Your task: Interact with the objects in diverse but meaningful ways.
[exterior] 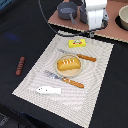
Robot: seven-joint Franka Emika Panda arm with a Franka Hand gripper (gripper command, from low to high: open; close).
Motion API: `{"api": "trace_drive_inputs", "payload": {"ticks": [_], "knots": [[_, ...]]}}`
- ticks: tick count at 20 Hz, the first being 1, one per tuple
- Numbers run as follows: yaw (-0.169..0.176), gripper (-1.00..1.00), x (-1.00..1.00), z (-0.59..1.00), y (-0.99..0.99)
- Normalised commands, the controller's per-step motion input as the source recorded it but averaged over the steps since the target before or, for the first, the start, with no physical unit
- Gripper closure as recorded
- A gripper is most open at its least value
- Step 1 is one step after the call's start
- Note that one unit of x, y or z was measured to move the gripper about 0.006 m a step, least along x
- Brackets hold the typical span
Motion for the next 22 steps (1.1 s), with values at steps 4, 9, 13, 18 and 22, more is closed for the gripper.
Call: {"api": "trace_drive_inputs", "payload": {"ticks": [4,9,13,18,22], "knots": [[0.000,-1.00,0.47,0.45,-0.77],[0.000,-1.00,0.35,0.30,-0.83],[0.000,-1.00,0.22,0.10,-0.85],[0.003,-1.00,0.00,-0.22,-0.57],[0.001,-1.00,0.00,-0.25,-0.32]]}}
